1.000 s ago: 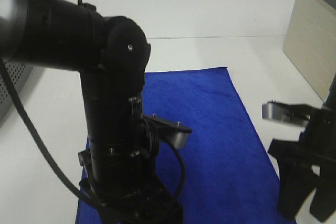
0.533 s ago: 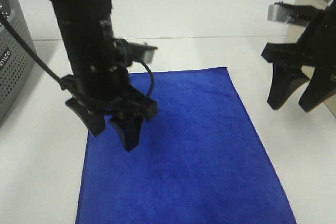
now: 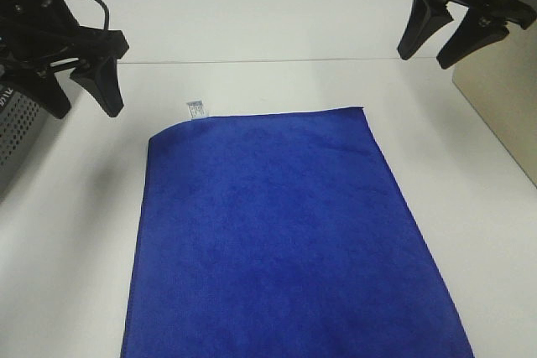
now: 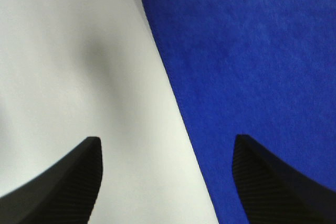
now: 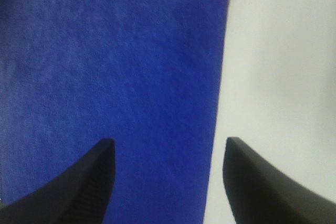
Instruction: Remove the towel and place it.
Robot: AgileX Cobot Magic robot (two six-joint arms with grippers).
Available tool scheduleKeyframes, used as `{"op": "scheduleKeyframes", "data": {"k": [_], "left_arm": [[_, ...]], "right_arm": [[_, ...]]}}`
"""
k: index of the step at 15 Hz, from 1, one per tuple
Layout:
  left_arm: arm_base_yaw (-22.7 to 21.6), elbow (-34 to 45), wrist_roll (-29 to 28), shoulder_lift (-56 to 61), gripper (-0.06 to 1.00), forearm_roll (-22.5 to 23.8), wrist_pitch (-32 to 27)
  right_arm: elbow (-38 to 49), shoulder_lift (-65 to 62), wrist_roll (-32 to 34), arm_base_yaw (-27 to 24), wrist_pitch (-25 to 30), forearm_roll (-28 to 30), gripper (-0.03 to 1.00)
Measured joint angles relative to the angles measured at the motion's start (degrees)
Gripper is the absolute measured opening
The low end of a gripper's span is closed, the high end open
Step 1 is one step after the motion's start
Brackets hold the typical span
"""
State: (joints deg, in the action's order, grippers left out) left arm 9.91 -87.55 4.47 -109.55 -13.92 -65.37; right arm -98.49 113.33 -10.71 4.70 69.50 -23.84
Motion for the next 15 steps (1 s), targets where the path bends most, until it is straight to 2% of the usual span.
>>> {"op": "scheduleKeyframes", "data": {"k": [3,6,8,15], "left_arm": [[-2.86,0.00,2.29,-2.92,0.65,-3.95,7.10],[-2.92,-0.06,4.58,-8.65,0.65,-6.07,15.64],[-2.92,-2.69,5.96,-13.92,0.65,-7.28,19.02],[-2.92,-15.18,6.76,-23.89,0.65,-9.97,17.82]], "right_arm": [[-5.21,6.30,-3.67,0.00,0.00,-2.18,0.57],[-8.02,11.29,-5.33,0.00,-0.17,-2.35,0.57],[-9.91,14.90,-5.84,0.00,-2.12,-2.46,0.57],[-14.21,22.80,-6.19,-0.06,-7.28,0.74,0.57]]}}
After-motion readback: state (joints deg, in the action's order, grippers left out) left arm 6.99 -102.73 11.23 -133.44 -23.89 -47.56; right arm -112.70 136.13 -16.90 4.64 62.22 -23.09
